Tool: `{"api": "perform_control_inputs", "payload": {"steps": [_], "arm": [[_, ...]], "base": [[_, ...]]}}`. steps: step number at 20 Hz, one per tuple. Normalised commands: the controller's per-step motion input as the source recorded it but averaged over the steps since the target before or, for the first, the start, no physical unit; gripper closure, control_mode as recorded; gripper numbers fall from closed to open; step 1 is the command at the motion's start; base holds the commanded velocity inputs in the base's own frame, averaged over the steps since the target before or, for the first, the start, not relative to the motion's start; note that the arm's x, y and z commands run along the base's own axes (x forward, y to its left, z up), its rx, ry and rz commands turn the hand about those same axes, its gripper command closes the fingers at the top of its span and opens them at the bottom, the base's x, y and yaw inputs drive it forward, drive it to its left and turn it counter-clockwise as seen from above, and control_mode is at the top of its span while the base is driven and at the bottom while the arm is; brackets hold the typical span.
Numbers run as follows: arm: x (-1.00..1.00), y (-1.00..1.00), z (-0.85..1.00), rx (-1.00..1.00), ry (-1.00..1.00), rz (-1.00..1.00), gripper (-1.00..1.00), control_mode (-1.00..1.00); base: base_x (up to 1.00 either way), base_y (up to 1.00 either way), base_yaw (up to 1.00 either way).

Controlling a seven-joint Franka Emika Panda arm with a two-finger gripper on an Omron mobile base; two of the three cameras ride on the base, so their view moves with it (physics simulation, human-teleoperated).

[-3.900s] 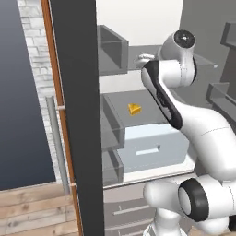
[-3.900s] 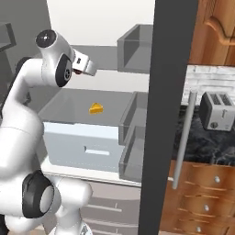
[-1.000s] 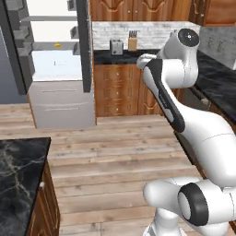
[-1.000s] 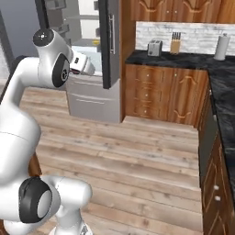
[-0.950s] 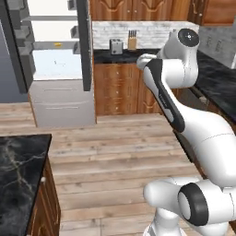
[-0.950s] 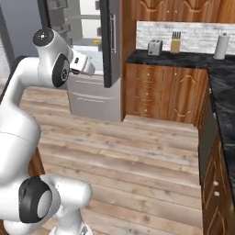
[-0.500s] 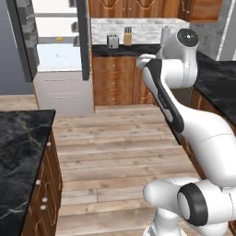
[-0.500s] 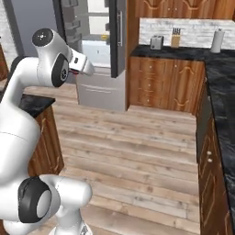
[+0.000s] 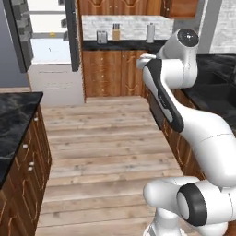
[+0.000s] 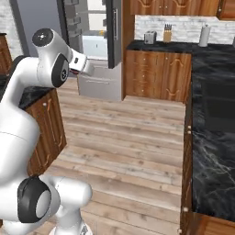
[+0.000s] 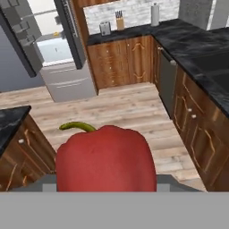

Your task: Take the cheese, fish, and bell pepper from the fridge and place them on the plate on the dining counter to create an appetizer plate.

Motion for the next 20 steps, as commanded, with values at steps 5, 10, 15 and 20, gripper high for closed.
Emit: {"api": "perform_control_inputs", "payload": {"steps": [5,10,15,20], "arm": [[0.00,0.00,0.00,0.00,0.00,0.00,1.00,1.00],[0.00,0.00,0.00,0.00,0.00,0.00,1.00,1.00],[0.00,0.00,0.00,0.00,0.00,0.00,1.00,1.00],[0.00,0.00,0.00,0.00,0.00,0.00,1.00,1.00]], "base": [[-1.00,-0.45,0.00],[-1.00,-0.44,0.00],[-1.00,-0.93,0.00],[-0.68,-1.00,-0.01]]}}
